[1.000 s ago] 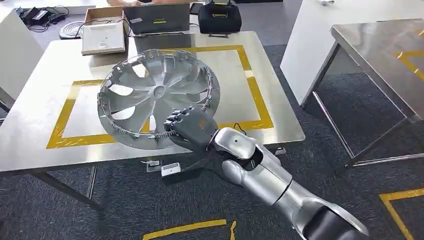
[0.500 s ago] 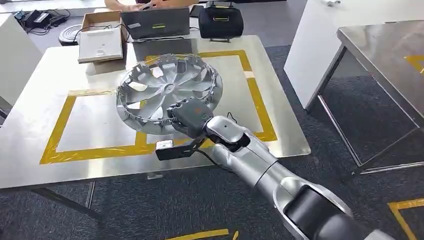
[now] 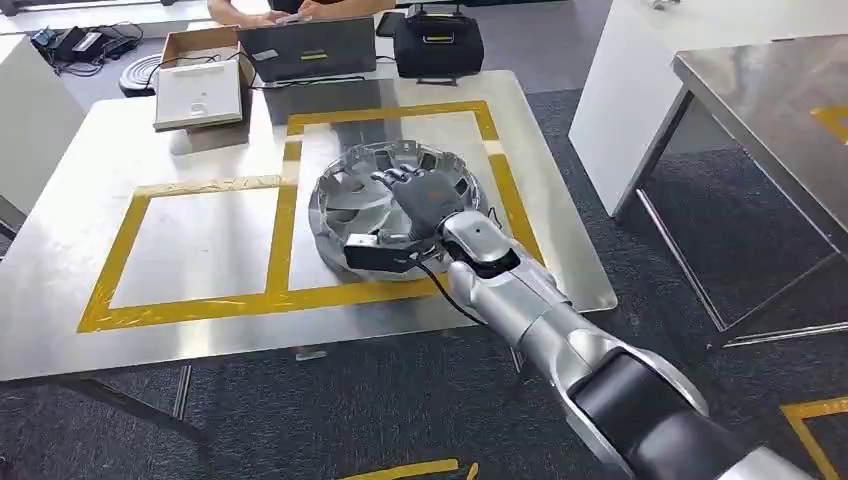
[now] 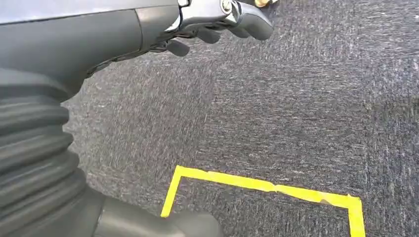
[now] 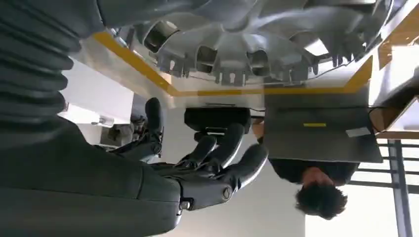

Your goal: Take the parts from the cabinet and place them on the table.

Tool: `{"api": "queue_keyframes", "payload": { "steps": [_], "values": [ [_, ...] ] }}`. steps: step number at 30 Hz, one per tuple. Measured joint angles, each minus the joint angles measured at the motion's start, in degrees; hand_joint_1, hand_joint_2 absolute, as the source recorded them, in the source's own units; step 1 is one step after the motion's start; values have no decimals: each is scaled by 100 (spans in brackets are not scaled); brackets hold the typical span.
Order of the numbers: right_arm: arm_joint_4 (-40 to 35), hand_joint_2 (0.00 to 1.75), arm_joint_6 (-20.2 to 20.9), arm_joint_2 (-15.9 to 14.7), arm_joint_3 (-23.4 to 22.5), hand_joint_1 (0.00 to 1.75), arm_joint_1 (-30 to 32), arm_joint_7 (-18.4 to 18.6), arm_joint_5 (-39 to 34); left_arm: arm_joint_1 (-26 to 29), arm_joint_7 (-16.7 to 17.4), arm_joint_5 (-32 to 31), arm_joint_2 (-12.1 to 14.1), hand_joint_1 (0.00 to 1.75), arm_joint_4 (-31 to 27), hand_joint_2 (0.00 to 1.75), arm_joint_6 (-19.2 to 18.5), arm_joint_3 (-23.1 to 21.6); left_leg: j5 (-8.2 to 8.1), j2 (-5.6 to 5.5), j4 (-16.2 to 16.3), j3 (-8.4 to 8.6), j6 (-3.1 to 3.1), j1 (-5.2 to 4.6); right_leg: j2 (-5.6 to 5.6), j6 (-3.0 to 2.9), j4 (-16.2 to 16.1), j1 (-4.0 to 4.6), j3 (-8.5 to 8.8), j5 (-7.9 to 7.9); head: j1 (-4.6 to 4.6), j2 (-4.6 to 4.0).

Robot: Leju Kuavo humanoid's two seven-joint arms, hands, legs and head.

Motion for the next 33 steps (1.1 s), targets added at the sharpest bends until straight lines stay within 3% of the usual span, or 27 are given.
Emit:
{"api": "queue_keyframes", "payload": {
  "steps": [8,9,10,12,13,14,17,18,19,20,22,23,24,26,28,29,30,32,33],
  "values": [
    [48,0,-7,-22,-195,0,20,-31,98,0,-102,-140,-15,0,7,0,-11,-55,-1,2,12,22,2,-11,2,9,0,-22,25,5,0,0],
    [48,0,-7,-24,-214,0,31,-33,100,2,-136,-123,-15,0,7,0,-15,-55,-16,2,50,14,26,-31,4,35,-27,-49,31,23,0,-2],
    [48,0,-5,-24,-234,0,37,-42,111,1,-186,-55,-15,0,4,0,-64,-55,-11,-4,48,9,91,-52,4,68,-29,-57,32,30,-2,0],
    [46,0,-5,-24,-295,0,38,-90,127,6,-291,13,-15,0,4,0,-101,-50,56,8,-4,25,127,-64,5,103,-67,-55,50,76,-4,0],
    [42,0,-5,-28,-313,0,45,-118,140,6,-317,21,-37,0,7,0,-105,-50,154,30,-148,100,133,46,8,118,-58,-36,34,36,-2,-2],
    [42,0,-7,-50,-319,0,44,-131,146,0,-328,41,-35,0,4,0,-107,-48,196,47,-207,116,140,33,2,157,53,-31,-22,-84,18,0],
    [42,0,4,-57,-328,0,108,-194,164,9,-328,41,-35,0,4,0,-127,-48,218,83,-198,79,161,53,-4,257,1266,-121,-538,-685,31,0],
    [42,0,4,-70,-343,0,158,-216,168,11,-328,41,-35,0,4,0,-127,-46,214,85,-175,60,155,67,-8,293,1600,-157,-688,-765,31,-2],
    [42,0,6,-72,-374,0,200,-225,179,10,-326,39,-33,0,4,0,-131,-46,205,85,-141,36,141,91,-16,331,1647,-194,-713,-694,31,0],
    [42,0,9,-72,-400,0,223,-227,186,10,-328,39,-33,0,4,0,-155,-46,182,84,-99,15,98,124,-24,374,1416,-232,-592,-505,31,0],
    [22,0,6,-79,-424,0,225,-240,184,9,-339,39,-33,0,4,0,-186,-44,110,83,47,-38,-13,207,-55,474,454,-312,-66,-66,33,0],
    [-4,0,6,-79,-437,0,228,-258,181,1,-345,37,-24,0,0,0,-199,-44,68,84,131,-84,-75,226,-69,549,148,-322,88,-200,39,0],
    [-11,0,9,-79,-450,0,235,-275,177,-8,-345,32,-13,0,-4,0,-212,-44,41,73,184,-179,-127,207,13,429,314,-257,63,-120,72,0],
    [-37,0,15,-85,-468,0,255,-334,166,-21,-347,30,-15,0,-7,0,-214,-44,28,58,248,-196,-205,179,25,269,332,-271,-3,-230,41,0],
    [-70,0,15,-83,-499,0,256,-352,157,-11,-343,30,-4,0,-7,0,-214,-42,31,58,258,-231,-281,210,18,167,298,-278,-54,-191,41,0],
    [-81,0,15,-81,-507,0,256,-363,155,-12,-341,30,0,0,-7,0,-214,-42,-85,63,351,-260,-284,208,4,123,285,-275,-70,-162,37,0],
    [-92,0,15,-81,-516,0,255,-372,155,-15,-334,30,0,0,-7,0,-214,-42,-349,64,637,-370,-273,203,5,74,272,-262,-97,-128,37,0],
    [-96,0,17,-81,-546,0,262,-407,153,-18,-328,30,2,0,-7,0,-214,-42,-852,61,1477,-692,-250,166,3,28,272,-219,-175,-64,31,-2],
    [-96,0,19,-81,-557,0,273,-413,153,-16,-328,30,4,0,-7,0,-214,-42,-976,61,1784,-805,-232,155,-1,15,272,-189,-220,-31,33,0]
  ]
}}
